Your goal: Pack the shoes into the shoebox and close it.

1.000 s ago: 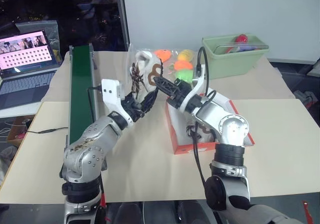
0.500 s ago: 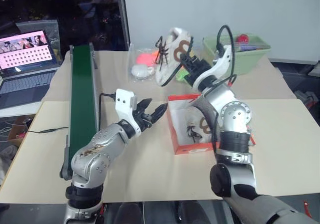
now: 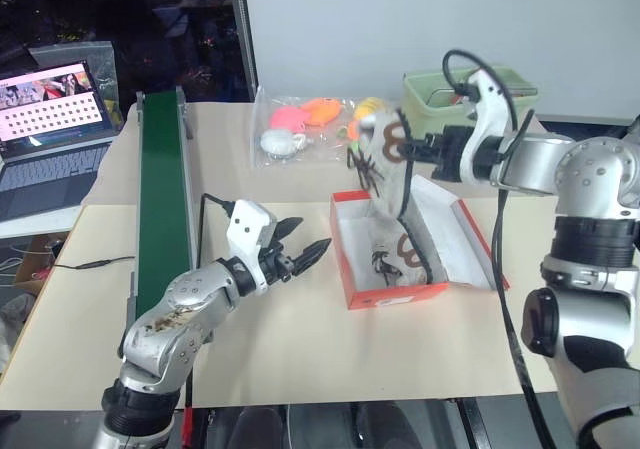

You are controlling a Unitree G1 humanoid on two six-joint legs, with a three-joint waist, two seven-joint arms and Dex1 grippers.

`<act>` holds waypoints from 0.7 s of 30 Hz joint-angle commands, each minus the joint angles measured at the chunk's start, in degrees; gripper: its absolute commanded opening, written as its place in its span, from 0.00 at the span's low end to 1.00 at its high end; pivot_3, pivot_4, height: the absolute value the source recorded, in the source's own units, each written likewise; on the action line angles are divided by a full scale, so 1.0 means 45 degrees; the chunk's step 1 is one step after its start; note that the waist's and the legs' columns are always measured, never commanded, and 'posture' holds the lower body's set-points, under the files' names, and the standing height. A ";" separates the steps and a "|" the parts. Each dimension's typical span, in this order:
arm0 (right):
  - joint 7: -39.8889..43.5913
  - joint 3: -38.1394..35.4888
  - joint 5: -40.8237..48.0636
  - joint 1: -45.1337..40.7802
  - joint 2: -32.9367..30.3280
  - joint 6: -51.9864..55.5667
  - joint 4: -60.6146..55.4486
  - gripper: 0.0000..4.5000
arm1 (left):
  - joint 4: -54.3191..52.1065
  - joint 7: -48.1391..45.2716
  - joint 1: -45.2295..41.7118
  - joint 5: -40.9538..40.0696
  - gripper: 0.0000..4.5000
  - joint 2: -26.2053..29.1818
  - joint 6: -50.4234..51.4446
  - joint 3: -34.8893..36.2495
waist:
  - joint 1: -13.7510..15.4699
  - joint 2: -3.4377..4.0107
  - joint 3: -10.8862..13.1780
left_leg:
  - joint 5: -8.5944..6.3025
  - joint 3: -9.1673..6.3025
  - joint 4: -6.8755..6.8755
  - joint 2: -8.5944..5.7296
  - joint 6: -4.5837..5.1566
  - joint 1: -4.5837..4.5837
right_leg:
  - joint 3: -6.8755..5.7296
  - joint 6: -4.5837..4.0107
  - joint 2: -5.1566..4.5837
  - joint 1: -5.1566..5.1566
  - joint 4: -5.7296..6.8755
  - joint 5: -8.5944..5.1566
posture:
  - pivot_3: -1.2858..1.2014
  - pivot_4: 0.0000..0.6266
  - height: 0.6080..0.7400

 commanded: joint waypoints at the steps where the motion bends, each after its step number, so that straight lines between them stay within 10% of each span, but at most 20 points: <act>1: 0.0001 -0.0428 -0.0150 -0.0654 0.0160 0.1175 0.0436 0.07 | -0.0147 -0.0257 -0.0068 0.0259 0.79 -0.0158 -0.0548 -0.0359 | 0.0008 0.0000 0.0000 | 0.0000 0.0001 -0.0004 -0.0001 0.0000 0.0000 | 0.0001 0.0000 0.0000 -0.0001 -0.0002 0.0000 | 0.52 0.24 0.92; 21: -0.0787 -0.0066 -0.1408 0.1739 0.2331 0.1228 0.0016 0.07 | -0.0463 -0.0161 -0.0315 0.0243 0.79 -0.0217 -0.0295 -0.0252 | -0.0002 0.0003 -0.0001 | 0.0001 -0.0004 0.0000 0.0000 0.0001 0.0002 | -0.0004 0.0003 0.0000 0.0002 0.0015 0.0001 | 0.52 0.24 0.92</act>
